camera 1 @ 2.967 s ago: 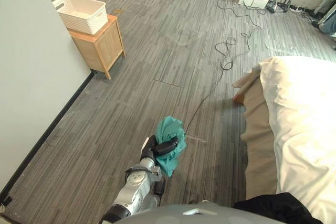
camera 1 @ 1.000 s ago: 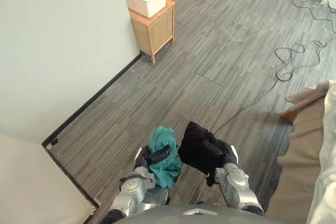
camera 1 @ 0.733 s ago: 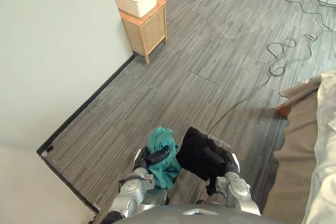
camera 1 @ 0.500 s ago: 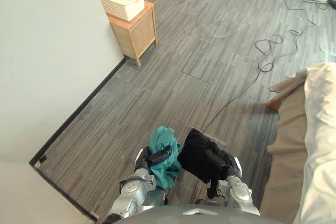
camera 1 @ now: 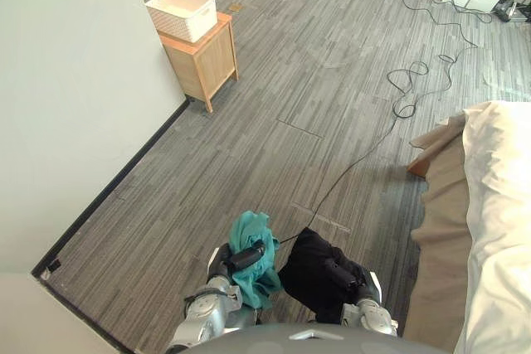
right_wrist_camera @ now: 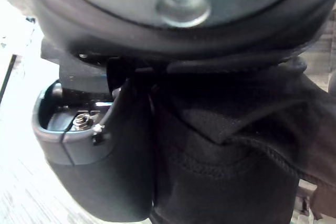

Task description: Tidy up the quilt and then pick up the clothes from the bed and put them into the laundry hamper

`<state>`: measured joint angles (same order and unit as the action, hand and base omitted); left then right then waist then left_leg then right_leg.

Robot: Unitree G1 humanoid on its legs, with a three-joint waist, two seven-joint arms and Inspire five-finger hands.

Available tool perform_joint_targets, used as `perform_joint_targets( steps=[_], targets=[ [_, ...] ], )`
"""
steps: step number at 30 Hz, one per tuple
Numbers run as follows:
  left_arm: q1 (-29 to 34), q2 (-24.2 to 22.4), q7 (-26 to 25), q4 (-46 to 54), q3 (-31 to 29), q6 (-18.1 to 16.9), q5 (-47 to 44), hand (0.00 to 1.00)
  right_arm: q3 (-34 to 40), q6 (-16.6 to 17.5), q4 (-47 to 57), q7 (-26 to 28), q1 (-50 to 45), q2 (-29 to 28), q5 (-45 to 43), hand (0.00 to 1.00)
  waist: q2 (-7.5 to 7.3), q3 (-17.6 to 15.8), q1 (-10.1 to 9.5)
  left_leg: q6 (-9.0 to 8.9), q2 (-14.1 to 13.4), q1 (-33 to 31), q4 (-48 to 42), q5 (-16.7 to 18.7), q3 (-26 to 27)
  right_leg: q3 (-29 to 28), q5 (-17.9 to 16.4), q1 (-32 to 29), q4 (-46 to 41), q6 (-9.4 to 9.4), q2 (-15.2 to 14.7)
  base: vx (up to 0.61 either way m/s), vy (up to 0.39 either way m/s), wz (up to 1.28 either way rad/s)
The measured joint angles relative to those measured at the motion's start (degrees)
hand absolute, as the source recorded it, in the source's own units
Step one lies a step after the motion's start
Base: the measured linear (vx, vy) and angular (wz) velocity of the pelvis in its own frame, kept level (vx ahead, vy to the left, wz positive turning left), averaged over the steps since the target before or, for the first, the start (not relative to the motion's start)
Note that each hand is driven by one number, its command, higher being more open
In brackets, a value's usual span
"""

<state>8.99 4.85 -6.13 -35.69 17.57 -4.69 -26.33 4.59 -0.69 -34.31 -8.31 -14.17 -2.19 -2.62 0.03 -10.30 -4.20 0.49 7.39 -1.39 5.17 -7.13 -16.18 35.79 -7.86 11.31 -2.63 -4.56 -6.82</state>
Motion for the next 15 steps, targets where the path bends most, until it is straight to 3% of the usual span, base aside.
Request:
perform_joint_targets(
  steps=[1, 2, 6, 11, 14, 15],
  targets=[
    [-0.1, 0.0, -0.1, -0.4, -0.2, 0.0, 0.0, 0.0, 0.1, 0.1, -0.5, 0.0, 0.2, 0.0, -0.2, 0.0, -0.07, 0.1, 0.01, -0.01, 0.0, 0.0, 0.0, 0.0, 0.0, 0.0, 0.0, 0.0, 0.0, 0.0, 0.0, 0.0, 0.0, 0.0],
    [-1.8, -0.4, 0.3, -4.9, -0.2, -0.1, 2.8, 0.0, 3.9, 1.5, -11.2, -0.8, 6.1, 0.2, -2.4, 0.0, -1.06, 0.4, 1.43, 0.34, 1.1, 1.9, 0.1, 1.0, 0.4, 0.1, 0.0, 2.4, 1.8, -0.2, -0.6, 0.0, 0.0, 0.0],
    [-1.9, -0.4, 0.3, -4.9, -0.4, -0.1, 2.8, 0.0, 4.0, 1.5, -11.2, -0.8, 6.1, 0.2, -2.4, 0.0, -0.98, 0.4, 1.69, 0.0, 1.0, 1.8, 0.1, 1.4, 0.8, -0.2, 0.0, 2.3, 1.8, -0.2, -0.5, 0.0, 0.0, -0.03],
    [-2.8, -0.6, 1.4, -7.3, -3.7, -0.2, 2.7, 0.0, 4.5, 1.7, -13.1, -0.5, 8.1, 1.0, -2.4, 0.0, 0.34, 0.0, 2.36, 1.28, -0.1, 0.7, -0.1, 3.3, 5.9, -5.1, -0.3, -0.2, 1.8, -0.15, -0.3, -0.03, 0.01, -0.44],
    [-4.4, -0.7, 2.6, -10.1, -8.4, -0.1, 2.2, 0.0, 3.9, 2.0, -14.3, -0.5, 10.4, 2.2, -2.4, 0.0, 1.15, -1.3, 3.3, -0.04, 0.6, -8.3, -13.6, 8.4, 8.2, -7.5, -0.4, -3.4, 1.9, -0.07, 0.3, 0.02, 0.03, -0.08],
    [-5.9, -1.0, 2.7, -10.7, -11.1, -0.1, 2.0, 0.0, 4.2, 2.0, -15.4, -0.7, 10.9, 3.4, -2.4, 0.0, 1.47, -2.8, 3.5, -1.87, 1.1, -12.5, -22.1, 10.1, 11.7, -9.8, -1.2, -2.8, 2.4, 1.3, 1.1, 0.03, 0.022, 0.52]
  ],
)
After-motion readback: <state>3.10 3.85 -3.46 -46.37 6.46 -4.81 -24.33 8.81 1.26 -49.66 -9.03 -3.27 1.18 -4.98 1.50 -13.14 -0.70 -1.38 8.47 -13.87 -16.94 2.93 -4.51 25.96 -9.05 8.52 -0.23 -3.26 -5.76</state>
